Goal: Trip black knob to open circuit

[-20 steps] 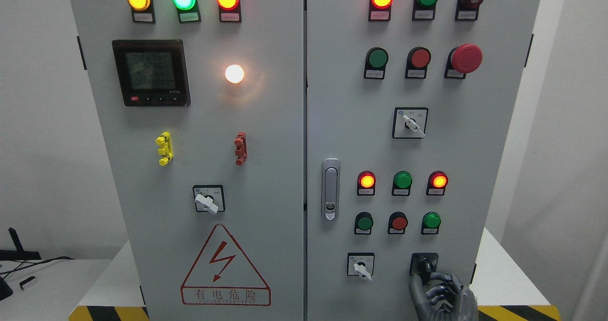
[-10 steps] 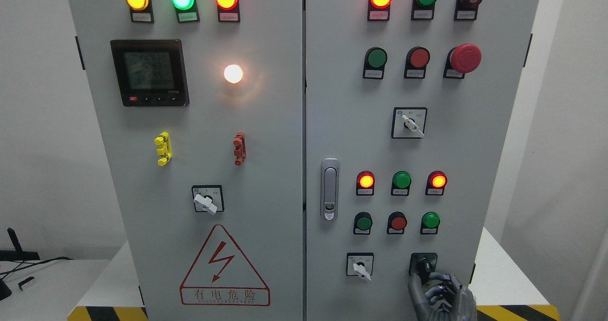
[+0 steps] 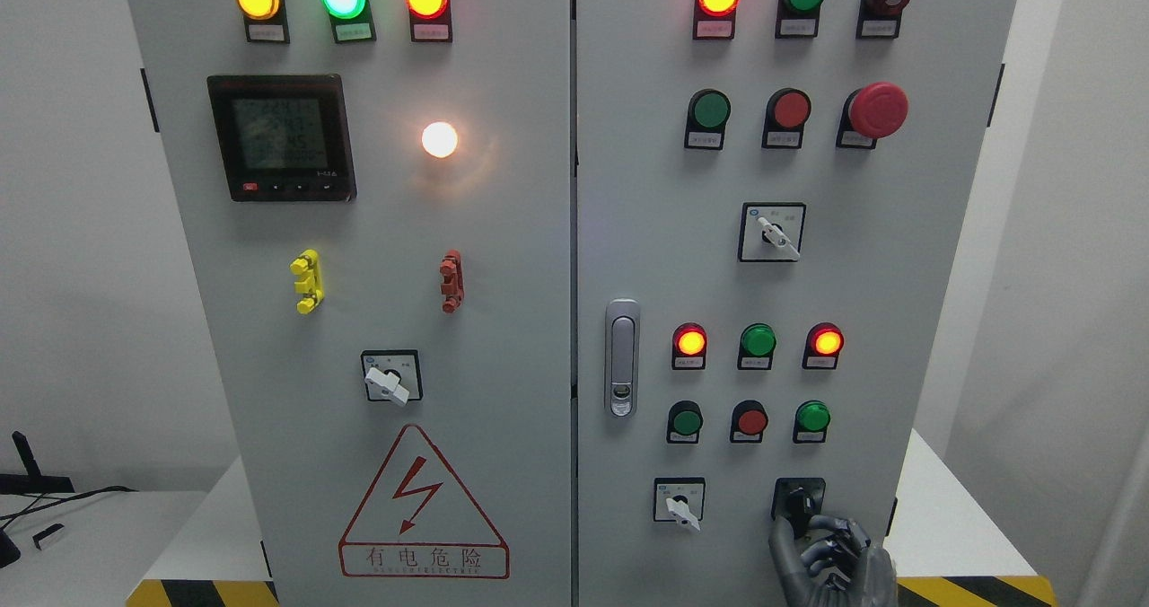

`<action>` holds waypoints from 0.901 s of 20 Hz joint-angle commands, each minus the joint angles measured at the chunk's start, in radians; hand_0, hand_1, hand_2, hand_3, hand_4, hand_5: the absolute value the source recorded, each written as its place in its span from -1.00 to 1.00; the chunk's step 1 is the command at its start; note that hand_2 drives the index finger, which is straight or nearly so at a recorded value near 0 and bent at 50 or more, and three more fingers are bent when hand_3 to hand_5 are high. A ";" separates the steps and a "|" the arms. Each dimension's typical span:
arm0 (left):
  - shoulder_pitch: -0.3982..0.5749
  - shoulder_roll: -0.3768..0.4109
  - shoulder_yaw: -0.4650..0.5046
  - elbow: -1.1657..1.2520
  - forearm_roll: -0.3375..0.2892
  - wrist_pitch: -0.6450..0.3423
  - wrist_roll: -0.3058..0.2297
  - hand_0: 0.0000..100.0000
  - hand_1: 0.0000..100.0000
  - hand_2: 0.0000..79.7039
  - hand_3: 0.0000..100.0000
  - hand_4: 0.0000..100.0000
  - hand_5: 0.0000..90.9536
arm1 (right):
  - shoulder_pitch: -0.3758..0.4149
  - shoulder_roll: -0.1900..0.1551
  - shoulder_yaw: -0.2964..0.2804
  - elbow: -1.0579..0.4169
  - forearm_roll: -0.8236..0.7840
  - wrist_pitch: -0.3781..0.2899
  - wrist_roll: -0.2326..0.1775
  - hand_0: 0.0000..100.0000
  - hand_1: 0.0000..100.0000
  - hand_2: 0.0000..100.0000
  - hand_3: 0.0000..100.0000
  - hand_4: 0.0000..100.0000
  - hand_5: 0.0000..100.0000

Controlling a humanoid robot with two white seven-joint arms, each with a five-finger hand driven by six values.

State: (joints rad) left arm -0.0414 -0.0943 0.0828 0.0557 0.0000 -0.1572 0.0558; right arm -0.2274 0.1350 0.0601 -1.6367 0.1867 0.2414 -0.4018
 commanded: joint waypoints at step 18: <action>0.000 0.001 0.000 0.001 -0.031 0.001 -0.001 -0.76 -0.22 -1.00 -1.00 -1.00 -1.00 | -0.009 0.000 0.004 -0.002 -0.032 -0.007 0.011 -0.37 0.37 0.10 0.67 0.74 0.95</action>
State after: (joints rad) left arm -0.0414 -0.0941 0.0828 0.0557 0.0000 -0.1572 0.0558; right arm -0.2341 0.1350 0.0637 -1.6375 0.1597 0.2361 -0.3932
